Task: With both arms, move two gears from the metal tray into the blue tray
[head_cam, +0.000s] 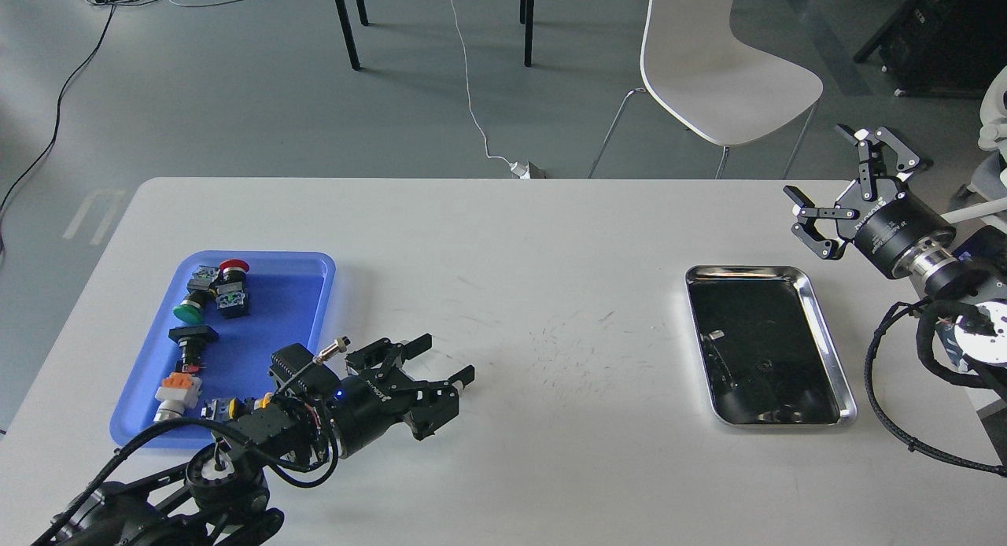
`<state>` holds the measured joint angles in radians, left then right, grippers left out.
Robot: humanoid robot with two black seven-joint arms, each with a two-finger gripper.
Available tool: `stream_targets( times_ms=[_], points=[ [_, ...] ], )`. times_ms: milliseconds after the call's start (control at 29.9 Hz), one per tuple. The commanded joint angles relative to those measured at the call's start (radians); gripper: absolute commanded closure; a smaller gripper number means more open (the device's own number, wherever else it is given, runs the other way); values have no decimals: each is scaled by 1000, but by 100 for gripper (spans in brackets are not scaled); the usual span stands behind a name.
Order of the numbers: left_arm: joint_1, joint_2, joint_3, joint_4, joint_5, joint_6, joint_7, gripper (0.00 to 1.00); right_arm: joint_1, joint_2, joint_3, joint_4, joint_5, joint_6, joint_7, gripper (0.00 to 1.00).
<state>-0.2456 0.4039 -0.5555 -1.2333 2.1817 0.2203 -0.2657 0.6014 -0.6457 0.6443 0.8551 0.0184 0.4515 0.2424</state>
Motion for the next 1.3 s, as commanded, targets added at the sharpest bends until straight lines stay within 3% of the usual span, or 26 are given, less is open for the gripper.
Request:
stream_targets(
  times_ms=[0, 201, 501, 669, 903, 1270],
  points=[
    [-32, 73, -4, -18, 0, -25, -3, 12, 0, 0, -2, -1, 0, -1, 0, 7],
    [-106, 196, 32, -136, 0, -208, -29, 12, 1, 1, 0, 2, 0, 1, 0, 7],
    [-233, 274, 34, -336, 0, -695, -18, 12, 8, 0, 0, 2, 0, 1, 0, 7],
    [-236, 268, 48, -391, 0, -709, 17, 12, 5, 0, 0, 2, 0, 1, 0, 7],
    [-233, 208, 115, -394, 0, -676, 17, 12, 5, 0, 0, 2, 0, 1, 0, 7],
    [-268, 112, 123, -233, 0, -607, 19, 12, 1, 0, -2, 1, 0, 1, 0, 7]
  ],
)
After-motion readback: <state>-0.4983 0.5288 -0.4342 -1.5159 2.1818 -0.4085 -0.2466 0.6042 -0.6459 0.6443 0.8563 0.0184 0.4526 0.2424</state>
